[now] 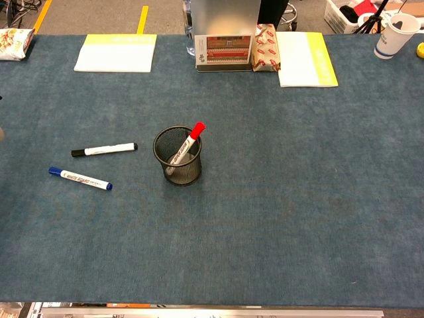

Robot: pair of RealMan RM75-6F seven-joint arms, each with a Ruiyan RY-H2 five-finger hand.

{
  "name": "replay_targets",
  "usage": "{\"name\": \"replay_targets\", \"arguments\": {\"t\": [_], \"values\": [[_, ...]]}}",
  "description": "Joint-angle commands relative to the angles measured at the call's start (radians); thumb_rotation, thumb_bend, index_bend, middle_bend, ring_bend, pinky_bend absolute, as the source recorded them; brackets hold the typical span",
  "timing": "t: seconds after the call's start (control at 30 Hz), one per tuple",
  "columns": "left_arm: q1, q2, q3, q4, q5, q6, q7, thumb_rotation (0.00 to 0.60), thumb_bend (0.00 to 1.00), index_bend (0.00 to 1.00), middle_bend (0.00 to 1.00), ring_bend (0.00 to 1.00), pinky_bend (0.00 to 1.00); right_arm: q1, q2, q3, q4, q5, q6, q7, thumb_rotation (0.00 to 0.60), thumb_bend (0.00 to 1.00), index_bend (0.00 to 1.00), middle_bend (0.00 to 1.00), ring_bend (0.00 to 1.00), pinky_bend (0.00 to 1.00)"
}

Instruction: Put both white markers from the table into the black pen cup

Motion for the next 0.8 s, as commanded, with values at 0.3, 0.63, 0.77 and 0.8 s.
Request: {"name": "replay_targets", "arguments": {"t": [0.3, 0.63, 0.77, 0.8], "values": [[-0.068, -0.046, -0.068, -0.108, -0.133, -0.12, 0.113, 0.6, 0.35, 0.45, 0.1, 0.0, 0.11, 0.0, 0.002, -0.001, -0.004, 0.002, -0.002, -0.001, 0.6, 0.87, 0.57, 0.38, 0.26, 0.16], [-0.132, -0.132, -0.086, -0.094, -0.188, -0.204, 0.203, 0.6, 0.27, 0.45, 0.1, 0.0, 0.11, -0.011, 0.017, 0.002, -0.023, -0.004, 0.025, -0.001, 0.6, 0.87, 0.57, 0.38, 0.26, 0.16], [-0.158, -0.164, -0.092, -0.073, -0.208, -0.236, 0.22, 0.6, 0.27, 0.45, 0.1, 0.0, 0.11, -0.018, 0.024, 0.003, -0.037, -0.013, 0.044, -0.009, 0.6, 0.87, 0.57, 0.38, 0.26, 0.16], [-0.165, -0.174, -0.094, -0.066, -0.214, -0.246, 0.224, 0.6, 0.27, 0.45, 0.1, 0.0, 0.11, -0.021, 0.026, 0.002, -0.041, -0.015, 0.049, -0.012, 0.6, 0.87, 0.57, 0.38, 0.26, 0.16]]}}
